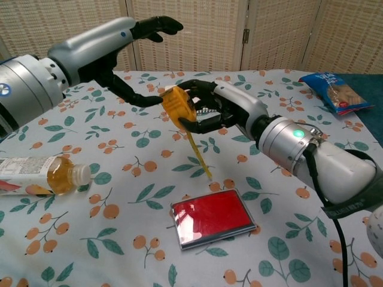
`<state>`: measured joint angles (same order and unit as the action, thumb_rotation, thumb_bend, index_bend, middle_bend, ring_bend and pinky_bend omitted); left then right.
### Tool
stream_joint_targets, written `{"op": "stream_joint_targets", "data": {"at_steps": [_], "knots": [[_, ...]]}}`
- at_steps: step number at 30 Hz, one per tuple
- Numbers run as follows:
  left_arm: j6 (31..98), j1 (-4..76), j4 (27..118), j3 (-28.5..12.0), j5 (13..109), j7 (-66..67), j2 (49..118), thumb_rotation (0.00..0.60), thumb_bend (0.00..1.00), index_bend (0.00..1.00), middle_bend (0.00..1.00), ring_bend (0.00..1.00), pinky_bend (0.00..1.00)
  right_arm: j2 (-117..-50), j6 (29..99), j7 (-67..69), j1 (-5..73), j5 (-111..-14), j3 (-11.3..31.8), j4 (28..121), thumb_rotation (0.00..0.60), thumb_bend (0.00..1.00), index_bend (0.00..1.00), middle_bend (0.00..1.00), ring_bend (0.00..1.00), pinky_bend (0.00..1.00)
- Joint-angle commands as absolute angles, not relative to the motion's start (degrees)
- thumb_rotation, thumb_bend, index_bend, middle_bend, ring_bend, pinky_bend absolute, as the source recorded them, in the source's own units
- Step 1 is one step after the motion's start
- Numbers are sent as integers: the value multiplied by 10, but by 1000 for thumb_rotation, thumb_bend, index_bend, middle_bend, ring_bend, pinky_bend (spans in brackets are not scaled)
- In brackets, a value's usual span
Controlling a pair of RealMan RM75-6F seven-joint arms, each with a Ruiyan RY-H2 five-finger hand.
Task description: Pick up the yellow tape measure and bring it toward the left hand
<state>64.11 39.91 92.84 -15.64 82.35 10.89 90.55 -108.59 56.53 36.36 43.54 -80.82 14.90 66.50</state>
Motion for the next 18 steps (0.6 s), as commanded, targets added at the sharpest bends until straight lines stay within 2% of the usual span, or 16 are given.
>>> {"op": "stream_joint_targets", "data": {"at_steps": [1, 18], "knots": [[639, 406, 922, -155, 819, 114, 914, 600, 289, 116, 104, 129, 0, -1087, 566, 363, 436, -808, 148, 665, 600, 461, 518, 421, 332, 21], [643, 425, 885, -154, 792, 123, 938, 600, 296, 129, 104, 129, 0, -1088, 561, 351, 439, -804, 139, 675, 600, 461, 518, 419, 328, 21]]}}
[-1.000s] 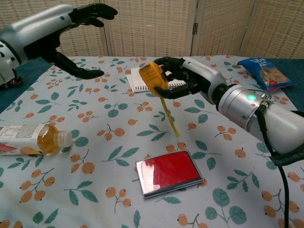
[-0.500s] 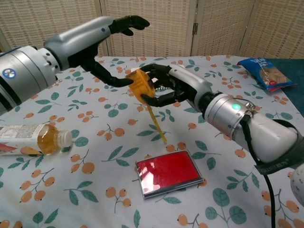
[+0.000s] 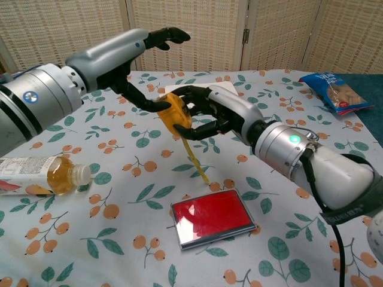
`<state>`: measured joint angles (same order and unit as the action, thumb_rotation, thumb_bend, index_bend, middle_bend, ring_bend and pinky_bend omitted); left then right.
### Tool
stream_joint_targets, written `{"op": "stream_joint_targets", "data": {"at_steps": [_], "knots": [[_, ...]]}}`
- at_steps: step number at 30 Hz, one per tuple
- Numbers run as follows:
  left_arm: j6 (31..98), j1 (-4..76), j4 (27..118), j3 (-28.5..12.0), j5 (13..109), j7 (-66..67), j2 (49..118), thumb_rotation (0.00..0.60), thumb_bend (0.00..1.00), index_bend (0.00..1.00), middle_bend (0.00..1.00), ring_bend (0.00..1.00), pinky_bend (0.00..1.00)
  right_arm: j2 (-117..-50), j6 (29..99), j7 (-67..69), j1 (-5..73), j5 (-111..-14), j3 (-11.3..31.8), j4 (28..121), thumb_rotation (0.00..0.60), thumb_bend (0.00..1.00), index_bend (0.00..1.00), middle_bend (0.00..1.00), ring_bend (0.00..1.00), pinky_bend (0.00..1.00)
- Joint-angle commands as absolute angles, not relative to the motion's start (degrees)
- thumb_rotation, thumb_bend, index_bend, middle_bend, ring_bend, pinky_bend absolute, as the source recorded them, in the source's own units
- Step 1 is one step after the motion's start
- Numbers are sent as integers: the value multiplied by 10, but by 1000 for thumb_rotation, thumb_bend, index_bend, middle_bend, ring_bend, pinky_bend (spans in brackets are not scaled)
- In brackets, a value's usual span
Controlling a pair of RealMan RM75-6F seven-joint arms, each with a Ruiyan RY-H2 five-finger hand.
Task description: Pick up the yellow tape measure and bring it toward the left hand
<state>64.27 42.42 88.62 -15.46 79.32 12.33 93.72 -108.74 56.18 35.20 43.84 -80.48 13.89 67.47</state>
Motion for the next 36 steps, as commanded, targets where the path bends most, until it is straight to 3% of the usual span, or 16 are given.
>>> {"op": "stream_joint_targets", "data": {"at_steps": [1, 22, 29, 36], "knots": [[643, 426, 884, -154, 791, 123, 938, 600, 296, 130, 104, 129, 0, -1088, 561, 350, 439, -804, 138, 676, 600, 461, 518, 419, 328, 21], [656, 423, 877, -147, 781, 104, 920, 600, 420, 181, 107, 124, 0, -1084, 557, 337, 439, -801, 132, 680, 600, 461, 518, 419, 328, 22], [652, 425, 877, -142, 780, 103, 915, 600, 456, 409, 122, 125, 0, -1085, 557, 337, 439, -798, 135, 680, 600, 462, 518, 419, 329, 22], [649, 427, 874, -138, 778, 101, 915, 600, 523, 519, 161, 141, 0, -1085, 558, 337, 440, -797, 137, 680, 600, 461, 518, 419, 329, 22]]}}
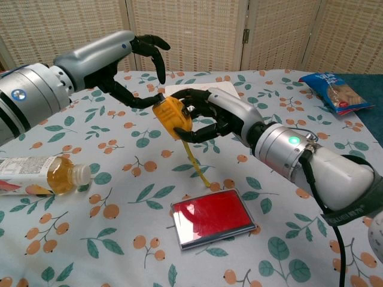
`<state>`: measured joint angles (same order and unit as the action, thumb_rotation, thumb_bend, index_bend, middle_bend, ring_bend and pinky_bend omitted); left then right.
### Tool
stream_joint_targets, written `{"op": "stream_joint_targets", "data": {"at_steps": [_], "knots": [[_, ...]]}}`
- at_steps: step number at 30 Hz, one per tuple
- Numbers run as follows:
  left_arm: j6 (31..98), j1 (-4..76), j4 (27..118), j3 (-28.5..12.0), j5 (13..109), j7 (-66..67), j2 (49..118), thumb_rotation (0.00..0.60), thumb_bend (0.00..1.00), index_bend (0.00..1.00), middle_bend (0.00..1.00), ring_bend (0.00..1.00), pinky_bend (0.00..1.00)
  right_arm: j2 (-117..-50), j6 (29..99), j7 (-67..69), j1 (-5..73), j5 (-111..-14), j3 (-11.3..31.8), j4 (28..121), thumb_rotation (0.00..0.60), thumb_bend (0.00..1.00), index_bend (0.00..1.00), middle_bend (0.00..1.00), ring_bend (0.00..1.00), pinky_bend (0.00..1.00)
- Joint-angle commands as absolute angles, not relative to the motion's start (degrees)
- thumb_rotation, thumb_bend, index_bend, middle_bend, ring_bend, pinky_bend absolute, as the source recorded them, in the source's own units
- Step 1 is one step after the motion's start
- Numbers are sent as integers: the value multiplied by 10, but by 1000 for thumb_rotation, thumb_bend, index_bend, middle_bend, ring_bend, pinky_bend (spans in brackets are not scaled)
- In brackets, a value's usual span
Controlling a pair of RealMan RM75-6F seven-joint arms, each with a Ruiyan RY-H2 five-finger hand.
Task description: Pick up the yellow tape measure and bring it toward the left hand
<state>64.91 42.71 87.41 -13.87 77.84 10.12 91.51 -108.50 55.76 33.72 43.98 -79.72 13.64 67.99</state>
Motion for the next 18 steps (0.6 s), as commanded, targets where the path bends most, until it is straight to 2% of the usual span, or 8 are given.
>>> {"op": "stream_joint_targets", "data": {"at_steps": [1, 11, 18], "knots": [[649, 428, 873, -138, 778, 100, 916, 600, 526, 525, 164, 144, 0, -1085, 558, 337, 440, -797, 137, 680, 600, 462, 518, 419, 329, 22], [656, 430, 860, -137, 784, 83, 926, 600, 670, 590, 210, 176, 0, -1087, 558, 338, 441, -795, 140, 680, 600, 461, 518, 419, 329, 22], [660, 429, 850, -137, 784, 81, 927, 600, 701, 607, 222, 184, 0, -1088, 556, 337, 444, -790, 144, 675, 600, 461, 518, 418, 329, 22]]}}
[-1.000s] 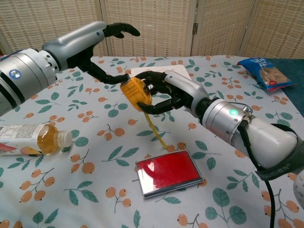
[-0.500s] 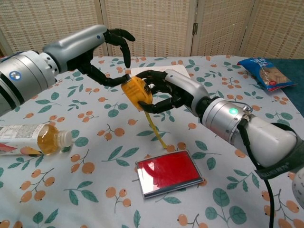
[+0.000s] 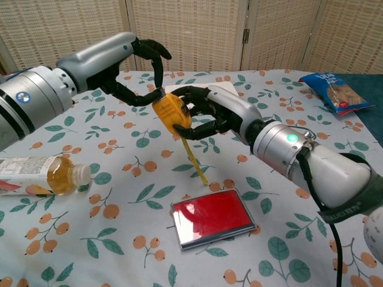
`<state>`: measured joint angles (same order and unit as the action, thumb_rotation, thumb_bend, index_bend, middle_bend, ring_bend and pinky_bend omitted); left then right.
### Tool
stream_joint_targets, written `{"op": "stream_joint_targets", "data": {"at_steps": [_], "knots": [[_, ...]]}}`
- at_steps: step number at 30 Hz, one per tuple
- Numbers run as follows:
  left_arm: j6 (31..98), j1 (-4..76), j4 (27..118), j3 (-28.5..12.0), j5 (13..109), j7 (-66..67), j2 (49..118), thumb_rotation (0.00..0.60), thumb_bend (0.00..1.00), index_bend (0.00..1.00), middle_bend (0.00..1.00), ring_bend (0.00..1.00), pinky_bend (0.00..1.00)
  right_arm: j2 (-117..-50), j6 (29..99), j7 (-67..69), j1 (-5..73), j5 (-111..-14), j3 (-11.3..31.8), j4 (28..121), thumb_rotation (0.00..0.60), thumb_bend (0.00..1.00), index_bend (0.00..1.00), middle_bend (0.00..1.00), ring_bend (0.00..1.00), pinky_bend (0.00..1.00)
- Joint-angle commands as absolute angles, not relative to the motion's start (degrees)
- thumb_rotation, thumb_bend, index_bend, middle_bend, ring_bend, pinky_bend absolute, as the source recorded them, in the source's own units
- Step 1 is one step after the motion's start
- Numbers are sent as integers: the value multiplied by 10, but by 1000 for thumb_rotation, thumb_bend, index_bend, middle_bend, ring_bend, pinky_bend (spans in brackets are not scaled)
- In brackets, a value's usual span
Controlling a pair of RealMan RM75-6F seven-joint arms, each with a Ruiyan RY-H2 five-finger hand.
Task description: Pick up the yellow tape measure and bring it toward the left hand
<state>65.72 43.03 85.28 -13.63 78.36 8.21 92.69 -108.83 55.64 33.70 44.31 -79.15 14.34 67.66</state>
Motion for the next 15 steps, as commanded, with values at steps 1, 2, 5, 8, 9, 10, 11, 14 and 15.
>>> {"op": "stream_joint_targets", "data": {"at_steps": [1, 2, 5, 8, 9, 10, 11, 14, 15], "knots": [[663, 428, 849, -137, 785, 78, 928, 600, 702, 607, 225, 187, 0, -1088, 555, 336, 444, -789, 145, 675, 600, 461, 518, 418, 329, 22], [667, 427, 846, -138, 786, 74, 928, 600, 703, 607, 228, 189, 0, -1087, 554, 336, 444, -788, 146, 673, 600, 461, 518, 418, 329, 22], [681, 422, 837, -141, 789, 61, 930, 600, 713, 607, 235, 198, 0, -1084, 550, 333, 444, -785, 147, 672, 600, 462, 518, 419, 329, 22], [693, 415, 827, -142, 790, 47, 932, 600, 721, 607, 239, 202, 0, -1081, 551, 323, 442, -781, 147, 674, 600, 461, 518, 418, 328, 22], [698, 413, 824, -143, 790, 41, 932, 600, 722, 607, 242, 203, 0, -1078, 551, 319, 441, -780, 147, 675, 600, 462, 518, 418, 328, 22], [702, 409, 820, -144, 790, 33, 932, 600, 722, 607, 244, 205, 0, -1075, 551, 315, 440, -779, 146, 678, 600, 462, 518, 418, 328, 22], [709, 405, 815, -146, 789, 21, 932, 600, 723, 607, 248, 206, 0, -1071, 551, 307, 437, -777, 145, 681, 600, 462, 518, 418, 327, 22], [722, 393, 801, -151, 786, -17, 929, 600, 725, 606, 250, 208, 0, -1057, 552, 286, 429, -768, 142, 693, 600, 462, 518, 417, 327, 22], [726, 389, 796, -152, 785, -28, 928, 600, 726, 606, 252, 210, 0, -1052, 552, 281, 426, -766, 141, 698, 600, 461, 518, 417, 327, 22]]}}
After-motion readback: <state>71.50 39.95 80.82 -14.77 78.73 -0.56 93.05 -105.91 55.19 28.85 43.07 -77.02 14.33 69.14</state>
